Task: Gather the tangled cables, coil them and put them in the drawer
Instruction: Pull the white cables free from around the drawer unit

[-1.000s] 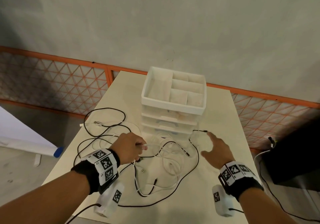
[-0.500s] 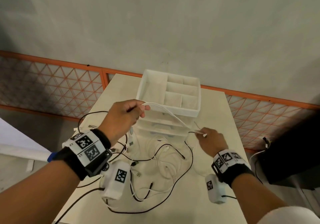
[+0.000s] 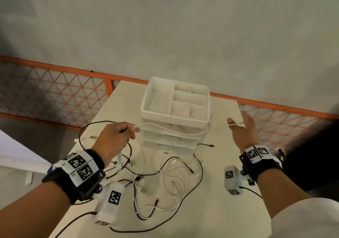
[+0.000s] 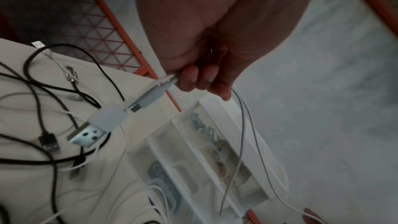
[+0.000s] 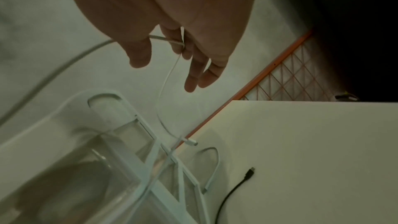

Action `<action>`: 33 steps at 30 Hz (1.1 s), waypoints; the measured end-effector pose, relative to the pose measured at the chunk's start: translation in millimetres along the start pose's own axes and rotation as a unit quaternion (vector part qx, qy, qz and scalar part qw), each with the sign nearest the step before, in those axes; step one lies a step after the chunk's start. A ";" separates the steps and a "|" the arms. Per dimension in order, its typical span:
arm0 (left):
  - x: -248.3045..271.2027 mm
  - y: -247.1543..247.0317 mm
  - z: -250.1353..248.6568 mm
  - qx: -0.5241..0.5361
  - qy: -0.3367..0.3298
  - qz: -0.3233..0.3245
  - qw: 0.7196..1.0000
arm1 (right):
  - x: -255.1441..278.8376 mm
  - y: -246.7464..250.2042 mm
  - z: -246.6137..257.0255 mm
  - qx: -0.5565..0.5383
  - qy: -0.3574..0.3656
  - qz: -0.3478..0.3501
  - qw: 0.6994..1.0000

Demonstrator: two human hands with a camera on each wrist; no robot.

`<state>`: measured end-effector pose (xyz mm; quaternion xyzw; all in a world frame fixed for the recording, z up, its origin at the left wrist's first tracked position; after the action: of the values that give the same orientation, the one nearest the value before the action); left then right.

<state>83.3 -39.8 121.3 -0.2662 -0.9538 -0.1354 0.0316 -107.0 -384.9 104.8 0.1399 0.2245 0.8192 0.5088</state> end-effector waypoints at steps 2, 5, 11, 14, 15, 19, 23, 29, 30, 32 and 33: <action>1.6 -1.6 3.9 -0.006 0.008 0.000 1.000 | 4.4 -1.8 -2.0 0.039 0.044 0.002 0.998; 5.1 -7.9 7.5 -0.019 0.027 0.024 0.999 | 14.3 -13.6 -19.5 0.096 0.021 0.061 0.993; 13.8 -28.1 7.8 -0.136 0.009 0.075 0.988 | 52.3 -42.5 -41.7 0.334 -0.074 0.265 0.902; 18.2 -37.8 0.2 -0.184 -0.034 0.090 0.978 | 76.0 -54.1 -7.4 0.199 0.029 0.254 0.946; 20.6 -41.9 -4.8 -0.191 -0.053 0.103 0.975 | 90.2 -60.1 6.3 0.144 0.059 0.309 0.938; 30.6 -52.6 -24.2 -0.138 -0.125 0.121 0.975 | 124.9 -88.7 15.1 0.153 0.057 0.425 0.890; 32.5 -42.1 -13.0 -0.189 -0.095 0.183 0.960 | 95.3 -74.1 -11.8 0.183 0.038 0.180 0.966; 36.3 -38.9 41.8 -0.300 0.039 0.177 0.937 | 119.9 -91.3 -27.3 0.090 0.059 0.224 0.969; 36.7 -37.9 46.0 -0.268 0.066 0.154 0.949 | 126.4 -96.5 -35.0 0.091 0.066 0.208 0.971; 35.4 -36.1 50.0 -0.219 0.101 0.127 0.962 | 136.0 -105.8 -46.6 0.156 0.078 0.202 0.964; 34.3 -35.0 50.4 -0.207 0.107 0.123 0.965 | 140.6 -110.1 -50.9 0.217 0.079 0.224 0.947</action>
<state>36.5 -37.6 68.9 -0.3658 -0.8562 -0.3527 0.0937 -107.7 -228.4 4.9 0.2286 0.3988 0.8522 0.2501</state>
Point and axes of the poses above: each hand's wrist, its own x-axis away from the middle knuckle, its own y-axis out of the back of the hand, z = x × y, the point moved 2 cm from there along -x, towards the middle knuckle
